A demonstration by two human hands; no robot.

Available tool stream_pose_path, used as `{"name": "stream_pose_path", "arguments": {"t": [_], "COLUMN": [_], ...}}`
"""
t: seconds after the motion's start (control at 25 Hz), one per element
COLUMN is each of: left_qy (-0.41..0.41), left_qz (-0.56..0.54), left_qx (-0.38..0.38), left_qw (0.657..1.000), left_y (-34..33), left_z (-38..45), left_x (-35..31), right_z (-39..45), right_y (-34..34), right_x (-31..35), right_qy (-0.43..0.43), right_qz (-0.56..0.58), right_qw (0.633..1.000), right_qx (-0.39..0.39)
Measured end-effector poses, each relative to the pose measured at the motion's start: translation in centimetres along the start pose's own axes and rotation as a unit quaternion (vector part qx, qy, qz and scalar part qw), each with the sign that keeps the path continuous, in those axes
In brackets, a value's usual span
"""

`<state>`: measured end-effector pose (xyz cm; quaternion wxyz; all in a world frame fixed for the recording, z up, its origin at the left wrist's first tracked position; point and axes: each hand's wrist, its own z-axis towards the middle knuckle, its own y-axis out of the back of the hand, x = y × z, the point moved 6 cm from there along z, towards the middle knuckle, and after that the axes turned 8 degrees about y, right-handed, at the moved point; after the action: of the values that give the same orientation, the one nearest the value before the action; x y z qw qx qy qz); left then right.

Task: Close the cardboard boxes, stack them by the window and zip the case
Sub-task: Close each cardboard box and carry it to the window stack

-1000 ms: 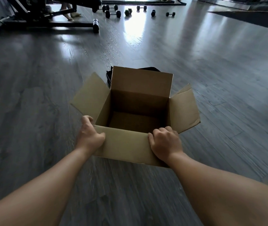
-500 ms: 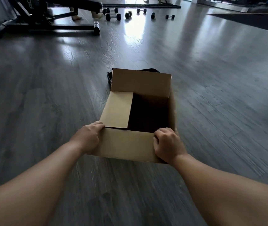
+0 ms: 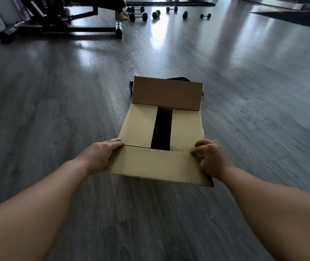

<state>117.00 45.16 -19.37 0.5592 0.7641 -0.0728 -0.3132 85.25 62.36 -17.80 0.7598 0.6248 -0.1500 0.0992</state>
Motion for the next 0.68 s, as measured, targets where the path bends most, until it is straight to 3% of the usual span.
{"name": "stream_pose_path", "arguments": {"t": [0.16, 0.36, 0.44, 0.52, 0.68], "left_qy": [-0.041, -0.052, -0.021, -0.002, 0.010], "left_qz": [0.020, -0.020, -0.052, -0.064, -0.072], "left_qx": [0.010, 0.032, 0.018, 0.002, -0.099], "left_qw": [0.999, 0.998, 0.998, 0.998, 0.992], "left_y": [0.0, -0.3, -0.2, -0.2, 0.0], "left_z": [-0.4, -1.0, -0.7, -0.3, -0.3], "left_x": [0.6, 1.4, 1.4, 0.9, -0.8], "right_z": [-1.4, -1.6, -1.6, -1.3, 0.5], "right_y": [-0.2, -0.3, -0.5, -0.3, 0.2], "right_x": [-2.0, -3.6, -3.6, -3.3, -2.3], "right_qy": [-0.049, -0.119, -0.154, -0.217, -0.272], "right_qz": [0.043, 0.227, 0.286, 0.330, 0.195], "right_qw": [0.997, 0.963, 0.946, 0.913, 0.927], "right_qx": [0.050, 0.079, 0.012, -0.105, -0.171]}}
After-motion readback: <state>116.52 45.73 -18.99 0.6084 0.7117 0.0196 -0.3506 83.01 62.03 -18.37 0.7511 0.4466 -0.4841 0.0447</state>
